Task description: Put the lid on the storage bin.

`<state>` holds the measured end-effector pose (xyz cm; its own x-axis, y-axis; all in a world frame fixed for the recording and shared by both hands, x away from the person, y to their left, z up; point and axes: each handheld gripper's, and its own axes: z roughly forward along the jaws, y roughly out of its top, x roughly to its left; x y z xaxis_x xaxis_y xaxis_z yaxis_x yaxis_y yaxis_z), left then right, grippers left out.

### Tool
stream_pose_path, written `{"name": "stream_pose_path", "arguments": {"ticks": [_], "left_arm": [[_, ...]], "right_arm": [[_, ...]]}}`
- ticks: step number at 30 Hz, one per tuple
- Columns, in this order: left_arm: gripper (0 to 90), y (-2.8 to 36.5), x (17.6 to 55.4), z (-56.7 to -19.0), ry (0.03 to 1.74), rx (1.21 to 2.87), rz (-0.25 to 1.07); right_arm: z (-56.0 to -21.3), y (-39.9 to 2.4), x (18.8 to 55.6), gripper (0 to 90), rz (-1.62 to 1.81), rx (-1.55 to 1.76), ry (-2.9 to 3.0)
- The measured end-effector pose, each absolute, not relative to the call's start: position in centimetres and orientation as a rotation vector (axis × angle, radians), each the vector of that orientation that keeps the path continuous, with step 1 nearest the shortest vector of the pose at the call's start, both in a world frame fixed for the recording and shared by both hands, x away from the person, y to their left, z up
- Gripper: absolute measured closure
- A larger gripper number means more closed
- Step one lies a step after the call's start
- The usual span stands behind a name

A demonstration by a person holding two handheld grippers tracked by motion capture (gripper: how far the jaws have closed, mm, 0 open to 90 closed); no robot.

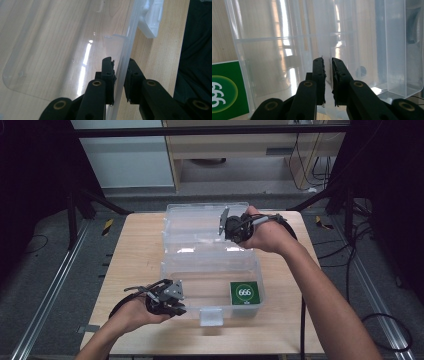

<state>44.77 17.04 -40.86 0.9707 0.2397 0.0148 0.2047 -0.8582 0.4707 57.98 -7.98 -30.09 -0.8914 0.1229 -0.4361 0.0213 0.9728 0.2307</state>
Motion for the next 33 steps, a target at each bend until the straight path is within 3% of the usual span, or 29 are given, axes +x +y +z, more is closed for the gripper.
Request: {"name": "stream_pose_path", "arguments": {"ticks": [26, 33], "left_arm": [[79.9, 17.4, 45.7, -41.2, 0.320, 2.593, 0.096], [79.4, 17.4, 45.3, -41.3, 0.347, 2.571, 0.125]], "right_arm": [[-30.1, -7.6, 59.2, 81.2, 0.313, 0.110, 2.690], [-30.1, -7.1, 59.1, 86.1, 0.278, 0.045, 2.708]]}}
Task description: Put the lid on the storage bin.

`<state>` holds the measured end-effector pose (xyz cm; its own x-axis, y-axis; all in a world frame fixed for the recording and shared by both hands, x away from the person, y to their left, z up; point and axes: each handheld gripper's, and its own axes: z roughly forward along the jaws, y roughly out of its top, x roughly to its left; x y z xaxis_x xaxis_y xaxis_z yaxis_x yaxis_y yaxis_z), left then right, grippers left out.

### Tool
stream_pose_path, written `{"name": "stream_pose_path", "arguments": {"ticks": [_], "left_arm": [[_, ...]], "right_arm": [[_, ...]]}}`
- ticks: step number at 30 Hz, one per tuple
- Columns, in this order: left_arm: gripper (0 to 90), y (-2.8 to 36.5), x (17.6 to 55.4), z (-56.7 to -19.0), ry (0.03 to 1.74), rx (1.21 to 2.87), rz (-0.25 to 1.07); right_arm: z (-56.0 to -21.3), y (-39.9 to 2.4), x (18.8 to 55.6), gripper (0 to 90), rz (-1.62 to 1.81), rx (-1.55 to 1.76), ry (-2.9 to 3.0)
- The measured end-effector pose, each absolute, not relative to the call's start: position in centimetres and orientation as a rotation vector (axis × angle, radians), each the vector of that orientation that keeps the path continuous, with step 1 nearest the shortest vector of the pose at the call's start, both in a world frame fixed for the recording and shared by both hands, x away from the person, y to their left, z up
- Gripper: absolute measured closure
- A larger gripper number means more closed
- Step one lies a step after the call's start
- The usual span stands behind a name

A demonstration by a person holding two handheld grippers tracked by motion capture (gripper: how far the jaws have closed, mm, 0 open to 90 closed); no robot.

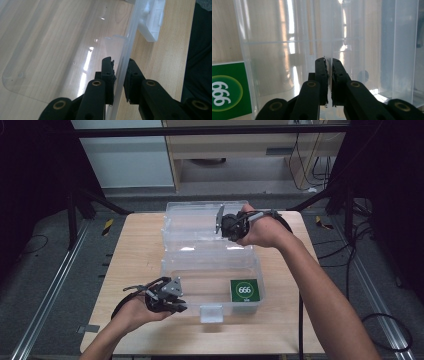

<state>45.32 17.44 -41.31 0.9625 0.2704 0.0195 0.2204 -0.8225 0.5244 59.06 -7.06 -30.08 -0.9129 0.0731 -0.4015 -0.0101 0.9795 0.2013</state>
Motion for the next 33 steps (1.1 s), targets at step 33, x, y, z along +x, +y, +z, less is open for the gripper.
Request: {"name": "stream_pose_path", "arguments": {"ticks": [33], "left_arm": [[78.1, 17.2, 44.8, -41.6, 0.384, 2.558, 0.200]], "right_arm": [[-29.2, -7.2, 57.2, 88.6, 0.336, 0.050, 2.717]]}}
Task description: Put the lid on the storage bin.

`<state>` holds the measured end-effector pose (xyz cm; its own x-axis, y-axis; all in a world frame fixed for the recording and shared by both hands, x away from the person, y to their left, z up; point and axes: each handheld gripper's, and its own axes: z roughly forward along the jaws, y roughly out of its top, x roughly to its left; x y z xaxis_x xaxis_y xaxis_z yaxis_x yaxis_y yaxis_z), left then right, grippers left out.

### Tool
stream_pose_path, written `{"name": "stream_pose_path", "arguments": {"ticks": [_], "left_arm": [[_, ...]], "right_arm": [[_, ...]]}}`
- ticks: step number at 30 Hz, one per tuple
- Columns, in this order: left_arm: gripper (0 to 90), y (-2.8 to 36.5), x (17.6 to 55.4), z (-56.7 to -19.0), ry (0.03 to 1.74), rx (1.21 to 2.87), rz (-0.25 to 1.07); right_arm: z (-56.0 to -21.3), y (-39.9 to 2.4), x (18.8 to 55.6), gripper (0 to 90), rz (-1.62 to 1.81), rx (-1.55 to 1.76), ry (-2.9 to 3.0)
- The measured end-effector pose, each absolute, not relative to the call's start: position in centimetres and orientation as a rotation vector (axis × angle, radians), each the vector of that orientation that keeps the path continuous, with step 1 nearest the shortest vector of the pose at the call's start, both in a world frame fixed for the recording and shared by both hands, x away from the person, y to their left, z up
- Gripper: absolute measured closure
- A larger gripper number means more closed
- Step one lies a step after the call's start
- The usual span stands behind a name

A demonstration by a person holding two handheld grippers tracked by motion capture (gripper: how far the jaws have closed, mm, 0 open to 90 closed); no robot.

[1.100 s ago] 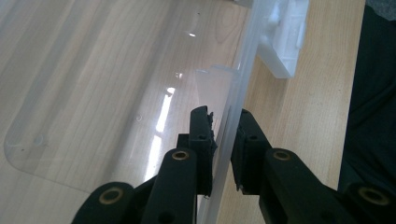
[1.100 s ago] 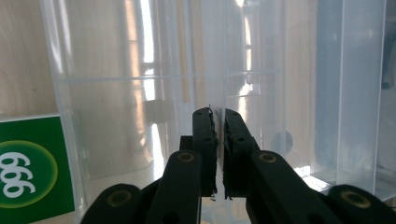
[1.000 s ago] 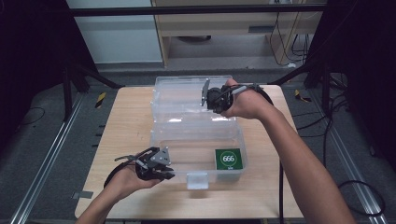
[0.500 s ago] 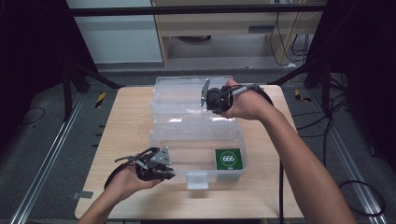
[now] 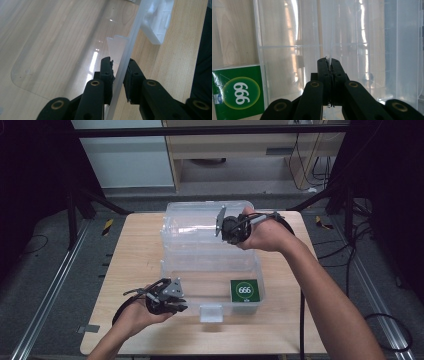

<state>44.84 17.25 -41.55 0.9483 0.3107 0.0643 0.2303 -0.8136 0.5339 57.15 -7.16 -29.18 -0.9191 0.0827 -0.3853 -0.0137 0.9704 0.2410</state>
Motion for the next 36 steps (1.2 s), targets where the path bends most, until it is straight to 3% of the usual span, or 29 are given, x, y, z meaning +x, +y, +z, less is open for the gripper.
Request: {"name": "stream_pose_path", "arguments": {"ticks": [36], "left_arm": [[76.8, 17.2, 44.6, -41.7, 0.422, 2.542, 0.207]], "right_arm": [[-29.1, -7.3, 54.0, 87.9, 0.380, 0.033, 2.659]]}}
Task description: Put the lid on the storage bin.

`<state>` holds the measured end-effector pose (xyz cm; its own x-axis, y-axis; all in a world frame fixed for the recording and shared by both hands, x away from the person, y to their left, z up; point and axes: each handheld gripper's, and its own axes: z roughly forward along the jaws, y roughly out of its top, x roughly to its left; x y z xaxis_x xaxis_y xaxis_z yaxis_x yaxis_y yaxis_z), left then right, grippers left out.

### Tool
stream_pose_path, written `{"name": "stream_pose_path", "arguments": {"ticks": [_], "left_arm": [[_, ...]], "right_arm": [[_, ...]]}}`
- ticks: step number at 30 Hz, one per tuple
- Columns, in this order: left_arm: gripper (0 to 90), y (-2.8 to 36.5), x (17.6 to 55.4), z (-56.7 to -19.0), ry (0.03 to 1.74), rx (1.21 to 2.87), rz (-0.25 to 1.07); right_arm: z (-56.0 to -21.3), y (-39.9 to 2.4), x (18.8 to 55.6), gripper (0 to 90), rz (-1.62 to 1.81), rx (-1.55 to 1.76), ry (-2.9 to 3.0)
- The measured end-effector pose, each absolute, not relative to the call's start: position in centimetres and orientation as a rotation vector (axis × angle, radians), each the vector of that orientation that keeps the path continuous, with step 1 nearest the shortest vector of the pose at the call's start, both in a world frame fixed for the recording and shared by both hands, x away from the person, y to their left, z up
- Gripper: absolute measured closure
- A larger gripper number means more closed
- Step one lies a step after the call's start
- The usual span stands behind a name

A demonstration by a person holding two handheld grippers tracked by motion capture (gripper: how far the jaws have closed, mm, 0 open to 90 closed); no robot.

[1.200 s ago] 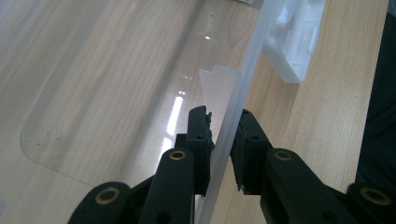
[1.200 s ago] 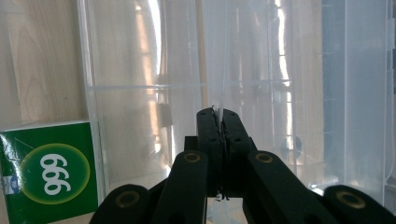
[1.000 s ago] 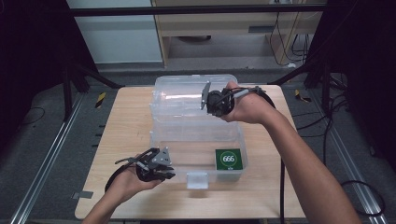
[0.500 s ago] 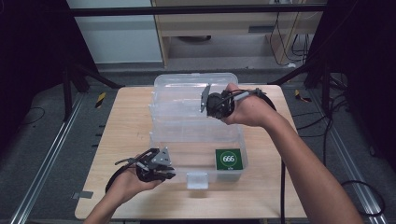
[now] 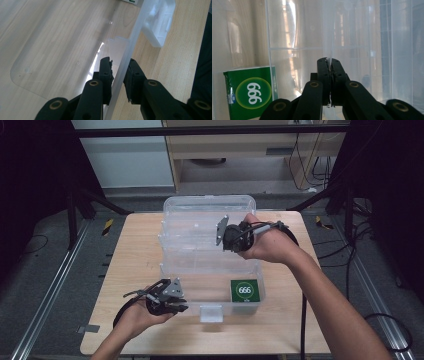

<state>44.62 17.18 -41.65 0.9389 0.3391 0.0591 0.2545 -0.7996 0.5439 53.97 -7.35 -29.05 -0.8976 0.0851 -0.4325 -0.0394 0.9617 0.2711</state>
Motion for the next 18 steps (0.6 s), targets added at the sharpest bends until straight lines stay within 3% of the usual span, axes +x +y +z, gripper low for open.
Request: {"name": "stream_pose_path", "arguments": {"ticks": [18], "left_arm": [[76.2, 17.2, 44.5, -41.8, 0.434, 2.527, 0.216]], "right_arm": [[-29.3, -7.7, 51.8, 87.3, 0.405, -0.001, 2.619]]}}
